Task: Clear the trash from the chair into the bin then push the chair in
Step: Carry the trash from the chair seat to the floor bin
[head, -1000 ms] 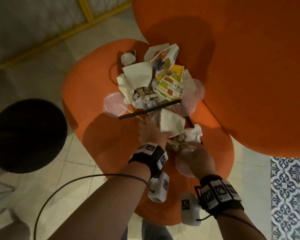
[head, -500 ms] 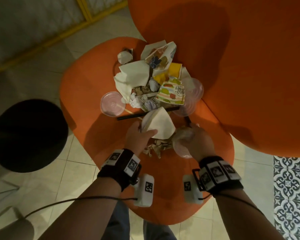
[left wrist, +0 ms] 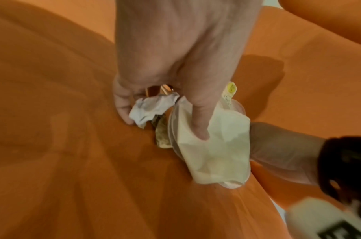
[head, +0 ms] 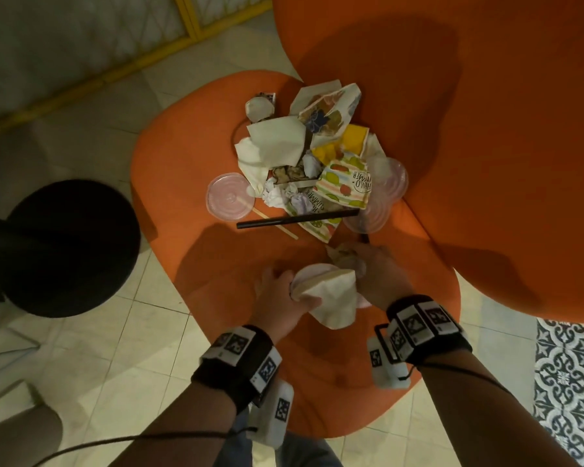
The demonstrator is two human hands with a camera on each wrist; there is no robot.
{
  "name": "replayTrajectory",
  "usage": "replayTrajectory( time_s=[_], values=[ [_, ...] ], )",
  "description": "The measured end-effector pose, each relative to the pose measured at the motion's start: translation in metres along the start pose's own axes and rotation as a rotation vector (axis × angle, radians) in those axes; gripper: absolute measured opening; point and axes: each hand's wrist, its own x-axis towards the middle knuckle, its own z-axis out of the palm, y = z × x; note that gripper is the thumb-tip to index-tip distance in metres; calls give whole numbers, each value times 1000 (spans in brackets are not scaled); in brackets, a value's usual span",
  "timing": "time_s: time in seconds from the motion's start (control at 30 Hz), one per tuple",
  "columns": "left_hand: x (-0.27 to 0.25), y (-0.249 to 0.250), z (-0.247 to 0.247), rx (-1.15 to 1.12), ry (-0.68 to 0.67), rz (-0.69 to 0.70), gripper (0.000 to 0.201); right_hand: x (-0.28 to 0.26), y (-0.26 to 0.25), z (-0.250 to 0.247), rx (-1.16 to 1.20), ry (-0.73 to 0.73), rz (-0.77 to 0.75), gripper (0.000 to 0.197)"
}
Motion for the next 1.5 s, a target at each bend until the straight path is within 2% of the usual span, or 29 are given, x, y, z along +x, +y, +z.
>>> replayTrajectory(
  time_s=[0.1, 0.2, 0.27, 0.37, 0.47, 0.6, 0.67, 0.77, 0.83, 0.9, 0.97, 1.03, 1.1, 1.17, 1.27, 1.33, 1.43, 1.5],
  values=[
    [-3, 1, 9, -29, 54, 21, 51, 7, -1, -11, 98, -103, -6, 37],
    [-1, 5, 10, -122, 50, 89, 58, 13, -1, -16, 30, -184, -33, 35],
    [2, 11, 8, -184, 15, 131, 71, 14, -2, -17, -10, -195, -48, 33],
    [13, 20, 3, -275, -89, 95, 96, 13, 2, -15, -21, -190, -31, 32],
    [23, 21, -1, -202, -168, 38, 102, 9, 6, -13, 27, -189, -39, 34],
    [26, 22, -6, -232, -232, 25, 91, 2, 10, -11, 125, -179, -19, 35],
    [24, 22, -8, -264, -251, 45, 77, -3, 12, -11, 140, -155, -8, 30],
    [20, 17, -13, -335, -200, 61, 62, -14, 15, -15, 201, -115, -2, 30],
    [16, 11, -21, -453, -140, 42, 63, -24, 19, -17, 297, -24, 21, 24],
    [10, 6, -31, -563, -91, 39, 67, -28, 24, -17, 403, 88, 116, 22],
    [1, 2, -39, -624, -65, 54, 62, -26, 30, -13, 465, 138, 228, 36],
    [-9, 0, -41, -662, -40, 44, 52, -20, 31, -6, 457, 73, 333, 59],
    [-16, -2, -39, -695, 6, 5, 47, -13, 26, 0, 415, 6, 410, 70],
    [-19, -5, -34, -725, 60, -42, 49, -6, 19, 2, 396, -13, 462, 63],
    [-20, -6, -26, -768, 125, -66, 56, -1, 8, -1, 336, -60, 469, 31],
    [-21, -3, -24, -794, 140, -69, 58, -1, 5, 0, 291, -97, 447, 25],
    [-22, 1, -26, -819, 146, -56, 56, -3, 7, 3, 268, -60, 424, 17],
    [-23, 1, -29, -833, 174, -66, 58, -6, 13, 4, 329, -15, 453, 28]
  ],
)
